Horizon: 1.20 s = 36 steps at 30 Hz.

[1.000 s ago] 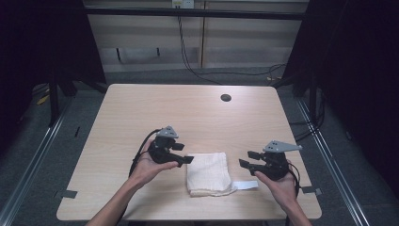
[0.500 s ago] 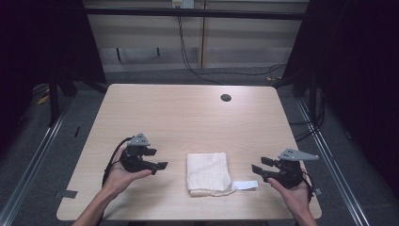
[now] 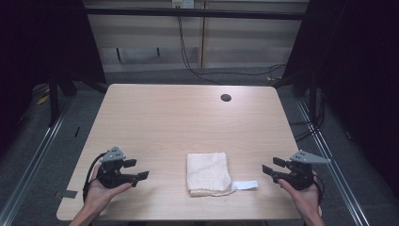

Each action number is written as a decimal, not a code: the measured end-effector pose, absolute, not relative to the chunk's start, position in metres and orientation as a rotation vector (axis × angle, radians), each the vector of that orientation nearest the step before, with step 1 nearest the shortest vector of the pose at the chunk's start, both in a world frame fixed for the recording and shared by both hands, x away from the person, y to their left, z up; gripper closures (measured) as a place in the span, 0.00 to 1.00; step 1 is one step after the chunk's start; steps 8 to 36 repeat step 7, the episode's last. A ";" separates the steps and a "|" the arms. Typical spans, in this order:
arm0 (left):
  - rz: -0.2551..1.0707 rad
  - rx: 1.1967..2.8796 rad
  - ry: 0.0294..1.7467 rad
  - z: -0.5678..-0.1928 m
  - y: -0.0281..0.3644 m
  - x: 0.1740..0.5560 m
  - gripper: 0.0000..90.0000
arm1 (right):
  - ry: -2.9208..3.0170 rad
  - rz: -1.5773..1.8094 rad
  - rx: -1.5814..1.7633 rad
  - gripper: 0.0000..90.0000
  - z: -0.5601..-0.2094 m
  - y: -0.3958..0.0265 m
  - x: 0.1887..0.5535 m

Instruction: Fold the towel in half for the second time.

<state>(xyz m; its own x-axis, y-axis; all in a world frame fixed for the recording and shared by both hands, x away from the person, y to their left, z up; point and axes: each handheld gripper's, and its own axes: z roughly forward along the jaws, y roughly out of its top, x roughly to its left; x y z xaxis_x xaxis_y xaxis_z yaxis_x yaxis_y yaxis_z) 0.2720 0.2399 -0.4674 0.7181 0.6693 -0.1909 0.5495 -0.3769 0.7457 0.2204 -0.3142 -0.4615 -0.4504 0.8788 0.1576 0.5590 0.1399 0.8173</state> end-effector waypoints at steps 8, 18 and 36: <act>0.174 2.039 0.974 -0.475 0.251 0.272 0.29 | 2.049 1.225 1.381 0.41 -0.468 -0.312 0.220; 0.174 2.039 0.974 -0.475 0.251 0.272 0.29 | 2.049 1.225 1.381 0.41 -0.468 -0.312 0.220; 0.174 2.039 0.974 -0.475 0.251 0.272 0.29 | 2.049 1.225 1.381 0.41 -0.468 -0.312 0.220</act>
